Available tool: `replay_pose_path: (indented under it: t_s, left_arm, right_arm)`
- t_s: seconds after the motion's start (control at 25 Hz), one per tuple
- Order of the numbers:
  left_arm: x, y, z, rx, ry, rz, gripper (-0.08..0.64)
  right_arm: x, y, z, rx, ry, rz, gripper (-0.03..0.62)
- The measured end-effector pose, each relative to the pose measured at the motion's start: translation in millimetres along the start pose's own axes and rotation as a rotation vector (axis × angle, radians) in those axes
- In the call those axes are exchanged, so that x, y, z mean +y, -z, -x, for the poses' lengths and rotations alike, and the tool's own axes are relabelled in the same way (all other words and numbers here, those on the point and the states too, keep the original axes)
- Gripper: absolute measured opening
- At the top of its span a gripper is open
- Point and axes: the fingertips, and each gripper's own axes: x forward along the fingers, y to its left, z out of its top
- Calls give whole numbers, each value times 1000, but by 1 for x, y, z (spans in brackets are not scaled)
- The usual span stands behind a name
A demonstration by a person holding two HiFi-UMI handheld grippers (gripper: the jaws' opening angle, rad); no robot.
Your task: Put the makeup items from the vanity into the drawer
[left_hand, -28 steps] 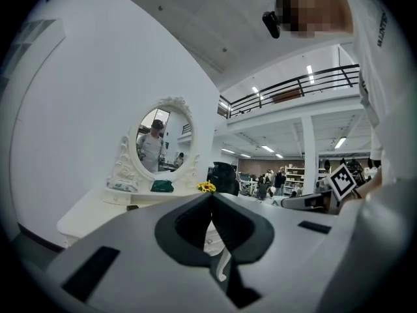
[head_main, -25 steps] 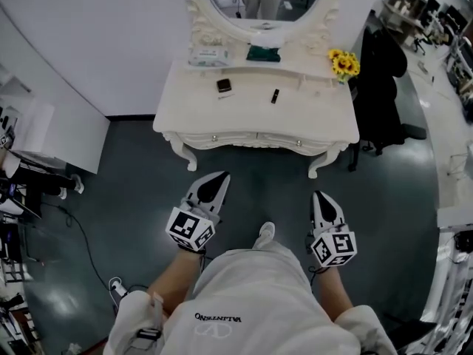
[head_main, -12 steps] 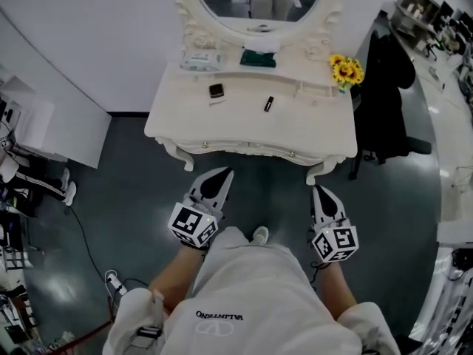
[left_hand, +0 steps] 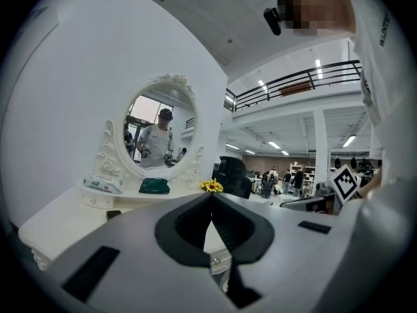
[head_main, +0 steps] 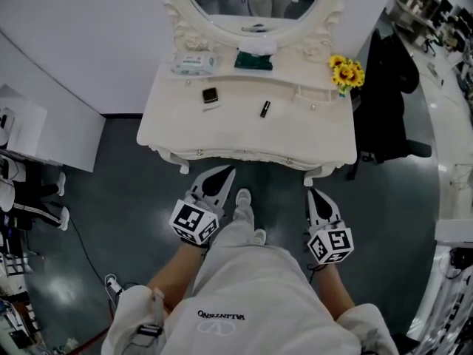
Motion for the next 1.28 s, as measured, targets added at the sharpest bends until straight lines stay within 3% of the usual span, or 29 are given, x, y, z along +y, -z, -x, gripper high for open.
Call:
replay_pose_path:
  t_s: [0.56,0.72,0.8,1.0,1.28]
  left_arm:
    - [90,27,-120,120,23,54,2]
    - [107,43,-148,175,70,102,26]
    - [110,48,-160,196,94,111,78]
    - [116,58,-184,217,159,115,287]
    - [121,65,-205,253,120,69,453]
  right_arm:
    - [-32,-31,-139,56,28,0,12]
    - [-36,-33,-171,81,42,-13,11]
    - [-39,-34,-182,92,54,-13,12]
    - [-48,-34,-203,102,89,-21,12]
    - [-52,-34,-218,124,95,-31,12]
